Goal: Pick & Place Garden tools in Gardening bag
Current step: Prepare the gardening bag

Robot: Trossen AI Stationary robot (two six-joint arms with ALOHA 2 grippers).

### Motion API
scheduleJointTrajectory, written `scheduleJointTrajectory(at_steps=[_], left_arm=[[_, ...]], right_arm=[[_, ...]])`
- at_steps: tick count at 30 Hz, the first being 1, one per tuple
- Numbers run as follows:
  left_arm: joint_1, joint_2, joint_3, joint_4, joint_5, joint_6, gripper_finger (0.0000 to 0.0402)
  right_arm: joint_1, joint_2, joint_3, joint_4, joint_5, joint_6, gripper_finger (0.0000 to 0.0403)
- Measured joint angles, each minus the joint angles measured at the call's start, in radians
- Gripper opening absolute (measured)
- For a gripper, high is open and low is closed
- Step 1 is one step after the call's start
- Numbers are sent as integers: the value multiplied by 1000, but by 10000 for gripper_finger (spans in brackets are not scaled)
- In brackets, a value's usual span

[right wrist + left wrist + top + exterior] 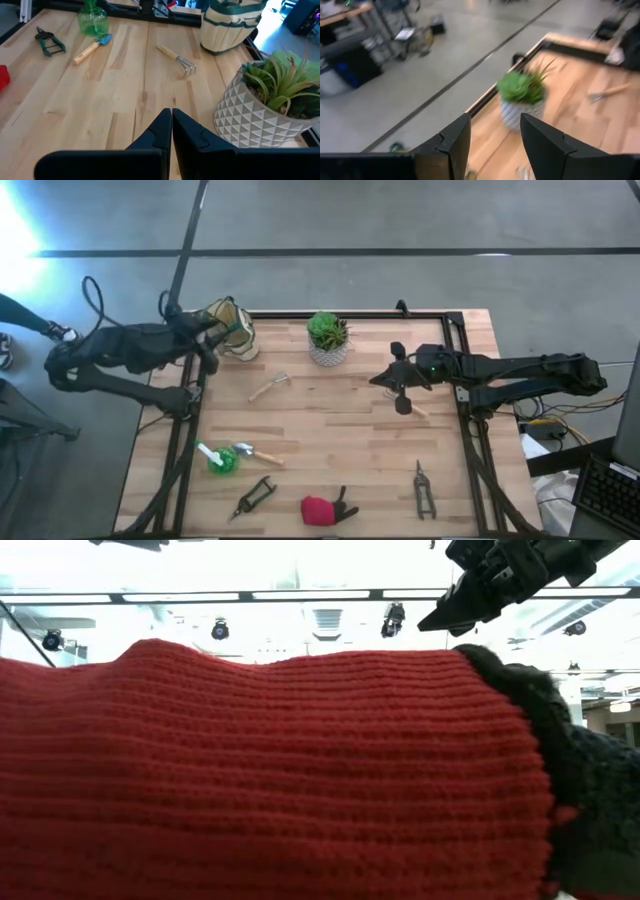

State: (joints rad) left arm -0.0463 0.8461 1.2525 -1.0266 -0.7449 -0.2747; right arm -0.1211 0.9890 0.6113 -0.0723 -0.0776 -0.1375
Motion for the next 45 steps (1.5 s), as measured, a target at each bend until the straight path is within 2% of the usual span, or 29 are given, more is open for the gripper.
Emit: scheduleJointTrajectory(at_steps=[4,8,15,21,32,45], left_arm=[[1,67,65,-120,-17,-77,174],[9,108,92,-168,-14,-108,174],[56,159,107,-254,-13,-225,174],[127,192,102,-341,35,-278,174],[316,249,103,-362,196,-247,174],[564,377,103,-336,331,-22,174]], right_arm=[[0,1,0,0,0,-1,8],[0,1,0,0,0,-4,8],[0,1,0,0,0,-3,8],[0,1,0,-1,0,-9,8],[0,1,0,0,1,-23,8],[0,1,-3,0,0,-30,8]])
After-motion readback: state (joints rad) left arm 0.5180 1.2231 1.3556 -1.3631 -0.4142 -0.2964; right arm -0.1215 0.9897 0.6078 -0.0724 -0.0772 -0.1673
